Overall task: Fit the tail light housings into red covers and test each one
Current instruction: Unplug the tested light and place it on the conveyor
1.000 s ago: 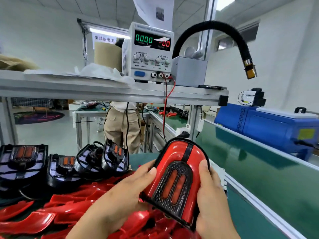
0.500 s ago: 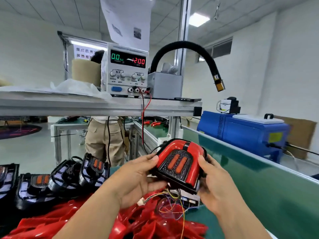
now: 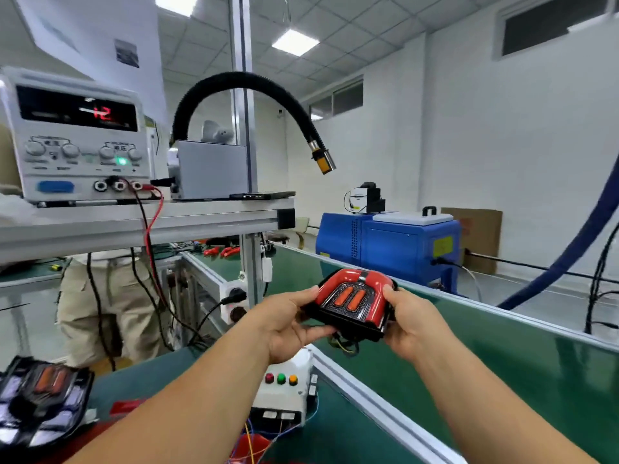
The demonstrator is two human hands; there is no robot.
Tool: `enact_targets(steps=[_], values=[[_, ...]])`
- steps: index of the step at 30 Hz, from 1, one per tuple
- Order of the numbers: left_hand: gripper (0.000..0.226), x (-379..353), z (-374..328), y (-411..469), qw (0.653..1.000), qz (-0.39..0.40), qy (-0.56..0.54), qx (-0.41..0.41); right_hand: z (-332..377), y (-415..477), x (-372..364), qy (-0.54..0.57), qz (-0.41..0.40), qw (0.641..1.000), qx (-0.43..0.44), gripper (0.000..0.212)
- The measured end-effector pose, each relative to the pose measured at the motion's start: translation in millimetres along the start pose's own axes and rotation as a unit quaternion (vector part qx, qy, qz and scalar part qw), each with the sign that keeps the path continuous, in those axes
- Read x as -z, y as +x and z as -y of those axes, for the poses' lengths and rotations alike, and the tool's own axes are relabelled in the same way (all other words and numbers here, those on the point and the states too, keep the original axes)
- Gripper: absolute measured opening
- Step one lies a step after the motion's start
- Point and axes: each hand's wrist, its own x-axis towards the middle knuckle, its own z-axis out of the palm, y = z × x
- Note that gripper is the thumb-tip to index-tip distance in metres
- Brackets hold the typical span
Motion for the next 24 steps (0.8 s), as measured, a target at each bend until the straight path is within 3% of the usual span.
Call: enact_targets(steps=[3,10,17,24], values=[[0.018,-4.8,7.0,28.6,0.999,-0.001,-0.03,0.009,4.2,28.1,5.2,-0.023,-0.023,0.999,-0.011,0.005],[0.016,-8.6,10.6,69.2,0.998,-0.014,-0.063,0.026,10.0,70.4,-0.6,-0.076,-0.041,0.996,0.02,0.006],[0.025,0.1,18.1,82.9,0.999,0.006,-0.033,-0.034,5.9,84.3,4.1,-0.028,0.067,0.99,0.122,0.033],[0.031,15.5,19.9,85.9,0.997,0.006,-0.001,-0.083,-11.4,99.4,-1.7,-0.005,0.121,0.987,0.109,0.032]])
